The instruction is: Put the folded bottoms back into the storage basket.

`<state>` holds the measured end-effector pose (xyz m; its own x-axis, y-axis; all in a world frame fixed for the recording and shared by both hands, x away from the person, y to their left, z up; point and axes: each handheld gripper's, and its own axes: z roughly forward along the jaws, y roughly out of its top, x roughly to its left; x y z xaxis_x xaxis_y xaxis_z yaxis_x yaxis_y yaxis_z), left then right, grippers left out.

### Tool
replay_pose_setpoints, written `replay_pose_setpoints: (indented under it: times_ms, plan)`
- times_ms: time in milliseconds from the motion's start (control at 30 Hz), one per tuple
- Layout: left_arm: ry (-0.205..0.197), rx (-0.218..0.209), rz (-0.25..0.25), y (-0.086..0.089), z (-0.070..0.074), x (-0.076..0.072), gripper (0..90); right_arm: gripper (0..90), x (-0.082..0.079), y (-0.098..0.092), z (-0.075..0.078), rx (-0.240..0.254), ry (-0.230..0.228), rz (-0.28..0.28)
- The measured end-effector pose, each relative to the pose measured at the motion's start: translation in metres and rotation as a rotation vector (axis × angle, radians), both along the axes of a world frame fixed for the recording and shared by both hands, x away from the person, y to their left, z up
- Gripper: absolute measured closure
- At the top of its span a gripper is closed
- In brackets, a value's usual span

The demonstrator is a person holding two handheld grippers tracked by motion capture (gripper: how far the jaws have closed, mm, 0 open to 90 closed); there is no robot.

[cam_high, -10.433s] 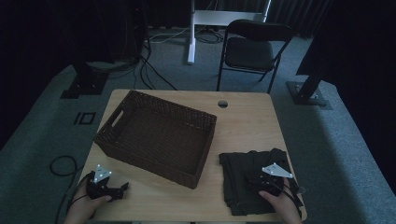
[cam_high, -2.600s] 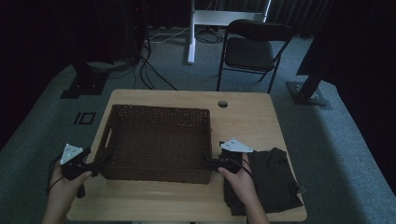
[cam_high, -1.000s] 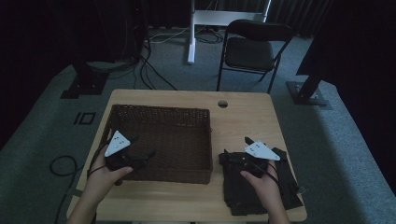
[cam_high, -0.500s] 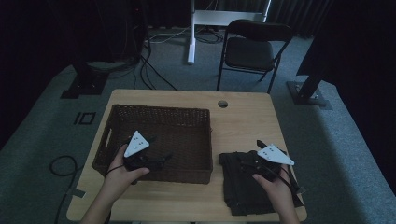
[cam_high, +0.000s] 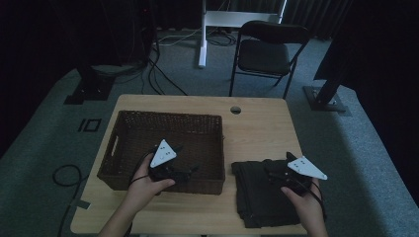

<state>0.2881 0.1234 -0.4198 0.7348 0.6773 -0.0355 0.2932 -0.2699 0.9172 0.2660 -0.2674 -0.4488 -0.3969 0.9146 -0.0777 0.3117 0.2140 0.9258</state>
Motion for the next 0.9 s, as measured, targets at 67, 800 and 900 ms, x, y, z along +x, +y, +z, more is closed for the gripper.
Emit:
replay_pose_setpoints:
  times_ms: [67, 800, 900]
  plan:
    - [0.002, 0.000, -0.010, -0.005, -0.001, 0.000, 15.4, 11.4, -0.001, -0.004, -0.001, 0.000, 0.002, -0.010]
    - [-0.003, -0.009, -0.180, -0.084, -0.012, -0.011, 15.4, 11.4, -0.015, -0.048, -0.018, 0.009, 0.032, -0.092]
    - [-0.002, -0.005, -0.208, -0.094, -0.014, -0.014, 15.4, 11.4, -0.016, -0.052, -0.021, 0.013, 0.036, -0.103]
